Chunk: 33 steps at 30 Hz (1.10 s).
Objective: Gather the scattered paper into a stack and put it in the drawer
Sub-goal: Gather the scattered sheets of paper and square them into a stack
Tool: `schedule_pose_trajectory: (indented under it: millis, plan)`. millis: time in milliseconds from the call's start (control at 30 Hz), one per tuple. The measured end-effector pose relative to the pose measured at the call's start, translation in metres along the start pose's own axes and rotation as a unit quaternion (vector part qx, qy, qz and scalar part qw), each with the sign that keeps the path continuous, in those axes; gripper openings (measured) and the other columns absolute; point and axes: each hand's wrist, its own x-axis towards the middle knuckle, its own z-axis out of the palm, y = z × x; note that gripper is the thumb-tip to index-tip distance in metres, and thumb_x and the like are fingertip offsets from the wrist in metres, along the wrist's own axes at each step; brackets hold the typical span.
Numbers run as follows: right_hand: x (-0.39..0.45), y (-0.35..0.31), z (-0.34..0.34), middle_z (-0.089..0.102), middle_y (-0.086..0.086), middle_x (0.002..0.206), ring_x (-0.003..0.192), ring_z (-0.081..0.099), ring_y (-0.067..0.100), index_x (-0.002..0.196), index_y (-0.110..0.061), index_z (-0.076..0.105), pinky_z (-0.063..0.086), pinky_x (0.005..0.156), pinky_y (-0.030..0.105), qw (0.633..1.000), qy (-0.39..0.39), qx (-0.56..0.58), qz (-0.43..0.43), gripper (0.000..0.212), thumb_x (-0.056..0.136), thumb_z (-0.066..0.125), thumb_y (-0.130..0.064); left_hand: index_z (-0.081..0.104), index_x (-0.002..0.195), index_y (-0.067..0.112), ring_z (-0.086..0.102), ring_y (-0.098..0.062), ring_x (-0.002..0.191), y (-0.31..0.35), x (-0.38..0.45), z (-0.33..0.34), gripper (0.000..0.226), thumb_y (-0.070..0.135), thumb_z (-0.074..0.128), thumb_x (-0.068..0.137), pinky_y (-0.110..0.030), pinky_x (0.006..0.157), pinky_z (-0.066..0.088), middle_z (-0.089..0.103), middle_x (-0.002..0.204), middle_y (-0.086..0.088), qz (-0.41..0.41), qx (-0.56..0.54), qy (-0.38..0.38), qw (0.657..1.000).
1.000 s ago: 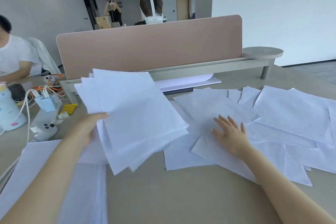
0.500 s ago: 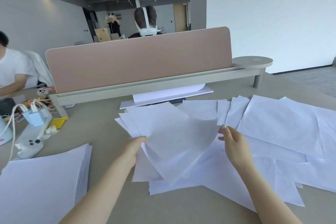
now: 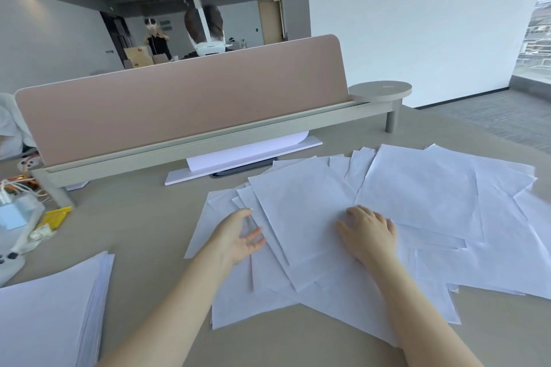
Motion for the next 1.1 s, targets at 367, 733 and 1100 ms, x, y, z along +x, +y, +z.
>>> schedule_pose_trajectory:
  millis: [367,733,1100]
  plan:
    - [-0.002,-0.006,-0.009,0.067,-0.011,0.115,0.113,0.057,0.013,0.111,-0.027,0.062,0.026,0.095,0.029,0.993,-0.002,0.119,0.02,0.027,0.091,0.044,-0.032,0.065,0.091,0.013,0.059,-0.019,0.06,0.002,0.032,0.008,0.009,0.02,0.062,0.086,-0.022,0.055,0.044,0.065,0.07,-0.003,0.071,0.279,-0.031,0.957]
    - [0.001,0.01,-0.035,0.056,-0.008,0.129,0.104,0.058,0.025,0.117,-0.025,0.061,0.042,0.097,0.041,0.966,0.112,0.233,-0.008,0.028,0.091,0.052,-0.032,0.057,0.12,-0.001,0.059,-0.026,0.086,0.041,0.046,0.02,0.037,-0.009,0.049,0.085,-0.039,0.087,0.045,0.061,0.107,-0.014,0.19,0.269,-0.02,0.944]
    - [0.058,0.124,-0.075,0.057,0.005,0.13,0.133,0.039,0.024,0.124,-0.022,0.057,0.012,0.113,0.05,0.958,0.13,0.168,0.191,0.048,0.094,0.031,-0.05,0.06,0.115,0.006,0.061,-0.028,0.089,0.042,0.047,0.083,0.035,-0.01,0.046,0.087,-0.037,0.081,0.048,0.065,0.1,-0.013,0.165,0.3,-0.107,0.933]
